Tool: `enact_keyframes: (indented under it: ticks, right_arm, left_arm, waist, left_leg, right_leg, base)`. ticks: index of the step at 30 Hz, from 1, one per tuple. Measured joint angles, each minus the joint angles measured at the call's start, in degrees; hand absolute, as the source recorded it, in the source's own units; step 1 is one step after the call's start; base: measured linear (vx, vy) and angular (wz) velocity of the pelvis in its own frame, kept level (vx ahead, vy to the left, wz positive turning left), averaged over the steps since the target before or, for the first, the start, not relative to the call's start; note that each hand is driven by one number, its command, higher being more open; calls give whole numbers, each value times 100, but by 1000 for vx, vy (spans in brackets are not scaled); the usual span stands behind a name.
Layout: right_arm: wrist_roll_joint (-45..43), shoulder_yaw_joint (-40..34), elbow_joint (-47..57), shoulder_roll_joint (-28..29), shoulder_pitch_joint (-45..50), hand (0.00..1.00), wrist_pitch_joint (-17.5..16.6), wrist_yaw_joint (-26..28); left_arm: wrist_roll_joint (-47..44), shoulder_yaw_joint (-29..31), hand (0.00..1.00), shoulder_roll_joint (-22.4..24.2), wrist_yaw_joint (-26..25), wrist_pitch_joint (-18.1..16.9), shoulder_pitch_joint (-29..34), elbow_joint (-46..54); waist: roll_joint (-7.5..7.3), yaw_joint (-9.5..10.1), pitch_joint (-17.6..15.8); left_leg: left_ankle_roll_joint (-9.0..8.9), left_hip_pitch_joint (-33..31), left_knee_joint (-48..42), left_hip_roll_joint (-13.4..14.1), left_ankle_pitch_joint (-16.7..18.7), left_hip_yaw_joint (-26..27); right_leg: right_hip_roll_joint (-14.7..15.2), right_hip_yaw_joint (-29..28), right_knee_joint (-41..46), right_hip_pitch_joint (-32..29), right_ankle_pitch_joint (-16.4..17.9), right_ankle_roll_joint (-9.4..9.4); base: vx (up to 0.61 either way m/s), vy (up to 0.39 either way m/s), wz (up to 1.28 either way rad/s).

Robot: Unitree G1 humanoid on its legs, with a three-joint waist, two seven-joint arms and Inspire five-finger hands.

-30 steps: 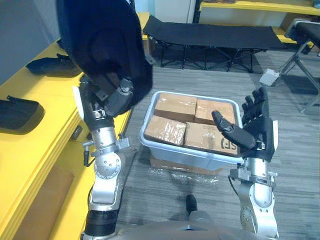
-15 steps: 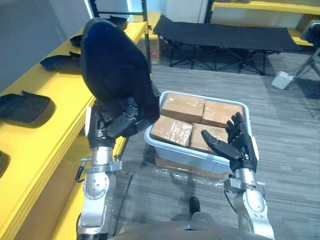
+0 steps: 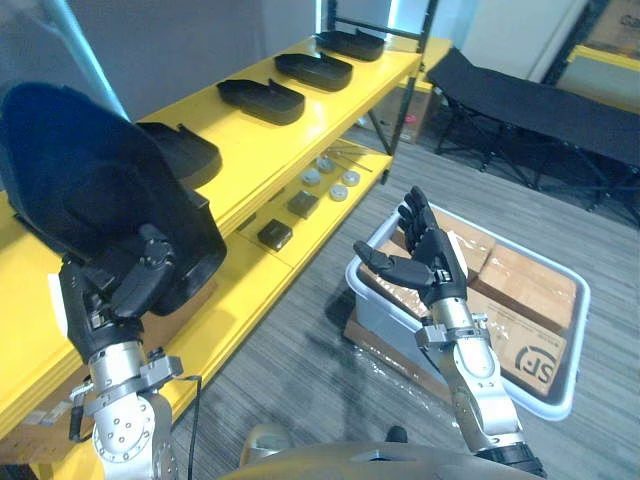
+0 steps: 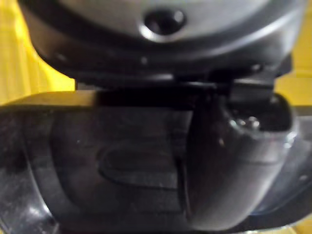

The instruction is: Walk over and take three plastic housings, then place them on the shelf

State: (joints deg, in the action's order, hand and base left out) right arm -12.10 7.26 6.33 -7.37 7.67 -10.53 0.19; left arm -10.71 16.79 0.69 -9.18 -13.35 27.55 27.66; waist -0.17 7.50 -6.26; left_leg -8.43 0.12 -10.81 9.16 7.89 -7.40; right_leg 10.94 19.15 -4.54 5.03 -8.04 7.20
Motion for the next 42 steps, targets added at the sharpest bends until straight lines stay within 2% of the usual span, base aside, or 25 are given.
enact_keyframes:
  ticks: [1,2,3,4,6,10,11,13,15,17,20,24,26,27,28,30,31,32,33,34,35,37,38,40,42]
  right_arm:
    - [0,-5,0,2,13,100,36,3]
    - [5,-56,14,16,48,100,83,3]
    - [14,-106,18,28,64,100,126,0]
    - [67,-173,17,36,81,100,187,-16]
    - [253,-177,17,61,88,100,199,-6]
    - [237,-302,35,71,213,100,193,224]
    - [263,-402,85,72,342,100,141,236]
    - [272,-571,208,71,547,100,29,232]
    - [241,-765,253,80,644,100,-167,286]
    - [232,-914,255,76,624,100,-303,367]
    - [227,-1005,315,27,348,100,-515,434]
    - [256,-999,396,38,344,100,-727,435]
    - [215,-1005,427,51,344,100,-808,387]
    - [216,-1005,459,73,343,100,-832,360]
    - [216,-1039,550,96,334,100,-898,304]
    - [216,-1055,610,116,282,100,-952,277]
    - [217,-1052,615,154,331,100,-985,250]
    - [216,-1053,637,186,375,100,-1006,222]
    - [218,-1039,666,207,379,100,-1062,191]
    - [223,-994,666,284,379,100,-1096,188]
    - [237,-974,666,338,378,100,-1116,186]
    - [284,-879,666,419,304,100,-1144,197]
    - [289,-875,676,421,219,100,-1171,209]
    - [290,-928,730,389,107,100,-1262,200]
    - [291,-1058,900,273,41,100,-1350,165]
  left_arm:
    - [-2,-13,0,-1,118,10,-9,1]
    - [-12,-22,0,-5,320,16,-45,1]
    - [-14,-33,0,-5,443,16,-62,1]
    - [-29,-50,0,-1,639,15,-54,7]
    - [-35,-41,0,-1,756,16,-26,7]
    - [-42,-53,0,-8,1024,14,-20,7]
    - [-44,-105,0,-68,1224,14,-21,7]
    - [-57,-226,0,-269,1505,12,-85,7]
    - [-77,-443,0,-537,1615,12,-276,-6]
    - [-81,-636,0,-631,1615,6,-508,-6]
    - [-85,-792,0,-605,1435,-14,-754,-15]
    - [-85,-778,0,-566,1326,-26,-686,-16]
    - [-78,-763,0,-546,1283,-30,-613,-25]
    - [-69,-758,0,-544,1283,-33,-615,-25]
    - [-35,-736,0,-528,1286,-43,-620,-24]
    - [-38,-600,0,-520,1301,-44,-617,-23]
    - [-36,-523,0,-522,1301,-48,-602,-23]
    - [-37,-492,0,-519,1296,-58,-606,-16]
    - [-39,-436,0,-497,1263,-99,-690,-24]
    - [-40,-378,0,-557,1236,-136,-736,-22]
    - [-39,-361,0,-604,1233,-145,-751,-17]
    - [-40,-285,0,-629,1146,-153,-762,-14]
    - [-54,-274,0,-595,1025,-154,-773,-10]
    - [-106,-258,0,-609,984,-154,-860,-10]
    - [-289,-300,0,-603,988,-158,-1058,-11]
  waist:
    - [-34,-24,-56]
    - [-76,-149,-94]
    - [-78,-176,-117]
    - [-52,-108,-144]
    - [-21,12,-170]
    - [24,-53,-222]
    - [36,-172,-239]
    - [28,-384,-252]
    - [-2,-494,-301]
    - [-10,-480,-356]
    - [79,-485,-698]
    - [108,-454,-886]
    - [53,-451,-915]
    - [-7,-453,-933]
    - [0,-451,-933]
    - [31,-435,-904]
    - [-8,-427,-813]
    - [17,-467,-718]
    - [9,-468,-701]
    - [-29,-502,-684]
    - [-71,-503,-670]
    - [-84,-590,-669]
    - [-57,-608,-673]
    - [-30,-632,-673]
    - [1,-702,-663]
  left_leg:
    - [127,-108,-69,-58,-86,32]
    - [281,-292,-201,-81,-197,398]
    - [289,-341,-222,-80,-264,564]
    - [188,-348,-159,-91,-369,649]
    - [178,-357,26,-174,-478,576]
    - [217,-368,140,-263,-538,502]
    - [226,-399,131,-348,-544,347]
    - [243,-545,79,-518,-564,47]
    - [188,-659,20,-655,-669,-174]
    - [182,-762,-106,-663,-673,-221]
    - [181,-772,-318,-652,-663,-218]
    - [206,-744,-421,-676,-553,-216]
    - [205,-767,-495,-665,-483,-64]
    - [237,-773,-576,-665,-478,16]
    - [467,-927,-994,-663,-306,225]
    - [620,-1074,-1516,-717,74,429]
    - [682,-1048,-1646,-848,305,513]
    - [657,-1047,-1662,-893,383,549]
    - [744,-1056,-1744,-988,494,494]
    - [819,-980,-1690,-1067,528,407]
    - [902,-924,-1644,-1083,517,329]
    - [1037,-659,-1525,-1157,546,87]
    - [1049,-357,-1333,-1155,551,-78]
    - [1049,-83,-1121,-1141,548,-368]
    - [1014,-46,-1067,-1133,565,-711]
  right_leg:
    - [85,286,1,147,62,34]
    - [198,671,1,308,119,80]
    - [240,843,2,380,131,95]
    - [283,988,2,435,130,101]
    - [343,1036,2,451,165,158]
    - [368,452,413,375,629,388]
    - [311,-25,691,304,959,406]
    - [193,-695,1122,156,1459,350]
    - [212,-822,1392,78,1564,305]
    - [196,-724,1394,100,1572,288]
    - [176,-682,1671,134,1675,128]
    - [200,-669,1876,211,1996,136]
    - [313,-630,2032,230,2203,171]
    - [347,-626,2042,223,2240,170]
    - [386,-642,2057,239,2268,145]
    - [459,-709,1991,370,2355,-22]
    - [520,-714,1923,570,2507,-307]
    - [521,-808,2215,504,2408,-546]
    - [662,-1038,3456,-91,2096,-720]
    - [690,-1369,4429,-636,1489,-737]
    - [692,-1533,4814,-847,1170,-719]
    - [465,-1772,5694,-1325,1546,-628]
    - [184,-1731,5512,-1396,1894,-585]
    - [-225,-1712,4649,-1480,2131,-625]
    - [-679,-2082,3547,-1586,2092,-562]
  base:
    - [-14,9,134]
    - [-9,12,153]
    - [-12,29,137]
    - [-14,46,79]
    - [-10,49,46]
    - [23,32,43]
    - [57,-3,80]
    - [73,-22,85]
    - [91,-9,63]
    - [67,-3,37]
    - [-43,-17,17]
    - [-113,-22,17]
    - [-121,6,25]
    - [-54,68,27]
    - [-12,122,13]
    - [61,170,1]
    - [139,166,5]
    - [221,180,19]
    - [212,223,36]
    - [216,253,41]
    - [244,229,53]
    - [353,101,65]
    - [395,60,63]
    - [358,-3,70]
    - [288,-88,115]
